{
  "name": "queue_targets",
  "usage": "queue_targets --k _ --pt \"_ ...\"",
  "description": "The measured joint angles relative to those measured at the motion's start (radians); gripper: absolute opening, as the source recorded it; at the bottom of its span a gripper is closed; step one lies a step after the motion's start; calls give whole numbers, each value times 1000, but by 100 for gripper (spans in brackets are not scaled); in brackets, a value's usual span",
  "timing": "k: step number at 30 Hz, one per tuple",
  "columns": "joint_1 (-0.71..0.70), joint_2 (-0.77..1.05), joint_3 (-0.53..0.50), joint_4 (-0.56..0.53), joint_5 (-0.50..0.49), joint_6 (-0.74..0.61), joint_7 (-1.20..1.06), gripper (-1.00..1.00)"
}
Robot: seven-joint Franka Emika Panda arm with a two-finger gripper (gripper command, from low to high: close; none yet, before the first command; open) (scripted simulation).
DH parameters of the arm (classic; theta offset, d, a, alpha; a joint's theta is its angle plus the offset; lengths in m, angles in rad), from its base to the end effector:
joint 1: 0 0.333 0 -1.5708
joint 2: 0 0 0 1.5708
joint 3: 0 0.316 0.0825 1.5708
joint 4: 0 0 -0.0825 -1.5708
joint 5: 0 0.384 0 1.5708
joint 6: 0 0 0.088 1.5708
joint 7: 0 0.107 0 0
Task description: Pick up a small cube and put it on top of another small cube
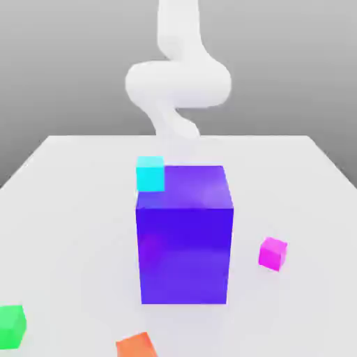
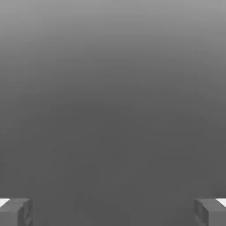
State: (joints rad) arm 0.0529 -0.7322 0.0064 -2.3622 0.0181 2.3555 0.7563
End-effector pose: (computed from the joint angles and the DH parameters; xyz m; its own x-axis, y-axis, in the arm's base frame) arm 0.3744 0.0233 0.6611 0.5825 -0.6609 0.4731 -0.4718 -0.7489 -0.4653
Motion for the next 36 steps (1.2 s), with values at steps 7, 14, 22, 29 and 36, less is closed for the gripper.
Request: queue_targets --k 7,14,22,29,36 --pt "170 232 44 -199 57 182 -143 0" --pt "330 480 129 -405 91 376 -275 0" --pt "447 779 170 -556 -59 613 -259 0" --pt "589 984 3 -521 -156 780 -186 -100" --pt "578 961 14 -525 -155 760 -188 -100"
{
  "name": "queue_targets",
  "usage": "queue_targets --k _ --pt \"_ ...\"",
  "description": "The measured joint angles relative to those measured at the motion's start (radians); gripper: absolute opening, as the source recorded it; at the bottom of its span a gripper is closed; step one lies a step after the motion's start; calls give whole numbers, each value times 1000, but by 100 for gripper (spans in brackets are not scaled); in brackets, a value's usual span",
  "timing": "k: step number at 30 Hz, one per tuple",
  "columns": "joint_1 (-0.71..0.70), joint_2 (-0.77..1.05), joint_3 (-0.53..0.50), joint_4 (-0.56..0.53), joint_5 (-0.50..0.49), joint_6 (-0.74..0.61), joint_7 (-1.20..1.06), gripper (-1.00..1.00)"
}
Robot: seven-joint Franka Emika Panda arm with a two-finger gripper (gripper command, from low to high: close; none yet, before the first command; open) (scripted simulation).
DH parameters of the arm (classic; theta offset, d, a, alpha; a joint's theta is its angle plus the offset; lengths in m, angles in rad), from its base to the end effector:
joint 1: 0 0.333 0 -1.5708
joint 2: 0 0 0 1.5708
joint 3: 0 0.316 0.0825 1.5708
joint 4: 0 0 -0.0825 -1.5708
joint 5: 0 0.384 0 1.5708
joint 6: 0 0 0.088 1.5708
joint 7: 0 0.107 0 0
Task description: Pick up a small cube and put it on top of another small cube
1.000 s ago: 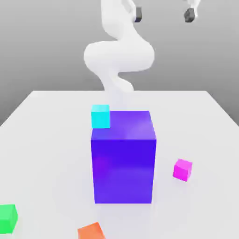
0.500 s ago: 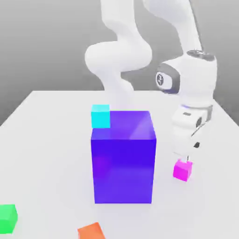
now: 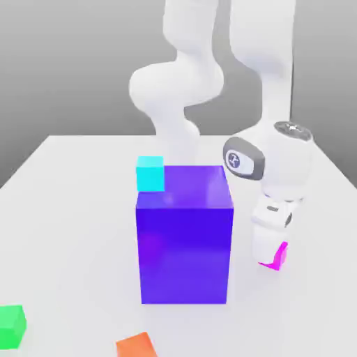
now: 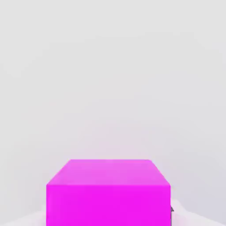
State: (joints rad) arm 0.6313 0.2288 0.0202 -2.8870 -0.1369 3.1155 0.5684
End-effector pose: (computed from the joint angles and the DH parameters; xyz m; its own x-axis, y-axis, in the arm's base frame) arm 0.2562 0.2109 0.1333 0.9760 0.2177 -0.0004 0.2177 -0.9760 -0.0009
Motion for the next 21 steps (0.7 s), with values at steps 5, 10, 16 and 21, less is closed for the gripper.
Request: queue_targets --k 5,10,16,21 --pt "-46 -169 74 -32 103 -137 -76 -100" --pt "-69 -269 37 -10 183 -231 -143 -100" --pt "-231 -270 -70 129 287 -260 -265 -100" --pt "-422 -180 -170 276 339 -349 -356 -100"
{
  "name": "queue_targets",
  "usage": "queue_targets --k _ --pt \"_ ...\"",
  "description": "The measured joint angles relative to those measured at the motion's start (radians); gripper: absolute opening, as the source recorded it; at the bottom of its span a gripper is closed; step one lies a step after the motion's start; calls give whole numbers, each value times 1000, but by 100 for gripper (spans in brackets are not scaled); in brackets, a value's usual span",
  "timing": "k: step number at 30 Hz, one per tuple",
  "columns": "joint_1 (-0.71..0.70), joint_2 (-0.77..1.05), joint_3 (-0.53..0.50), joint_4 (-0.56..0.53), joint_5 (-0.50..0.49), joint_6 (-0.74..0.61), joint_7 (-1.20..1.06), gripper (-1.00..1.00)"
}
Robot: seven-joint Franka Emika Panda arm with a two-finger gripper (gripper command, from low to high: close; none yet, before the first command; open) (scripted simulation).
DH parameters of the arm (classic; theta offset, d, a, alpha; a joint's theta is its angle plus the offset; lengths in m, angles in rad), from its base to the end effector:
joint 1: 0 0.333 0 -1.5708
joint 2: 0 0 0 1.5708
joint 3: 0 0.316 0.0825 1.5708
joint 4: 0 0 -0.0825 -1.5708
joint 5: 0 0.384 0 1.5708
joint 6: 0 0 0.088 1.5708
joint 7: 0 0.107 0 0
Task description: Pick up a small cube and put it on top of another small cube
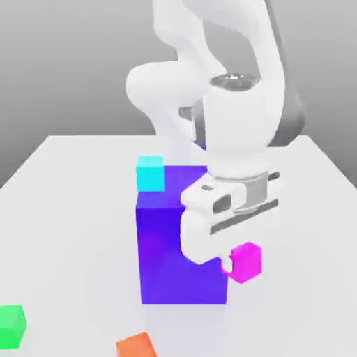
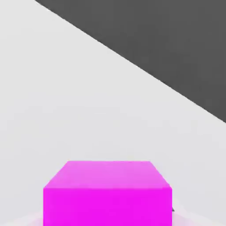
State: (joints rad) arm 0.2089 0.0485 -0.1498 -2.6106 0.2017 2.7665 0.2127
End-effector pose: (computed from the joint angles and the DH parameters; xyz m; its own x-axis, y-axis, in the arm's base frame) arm 0.4470 0.0173 0.2457 0.9394 -0.3334 0.0799 -0.3246 -0.9400 -0.1052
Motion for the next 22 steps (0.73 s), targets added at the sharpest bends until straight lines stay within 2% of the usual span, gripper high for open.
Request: queue_targets --k 12,16,17,22 --pt "-350 221 -255 331 14 -230 -151 -100" --pt "-399 342 -222 371 68 -176 -225 -100" --pt "-414 376 -205 375 90 -149 -242 100" --pt "-414 376 -205 375 90 -149 -242 100"
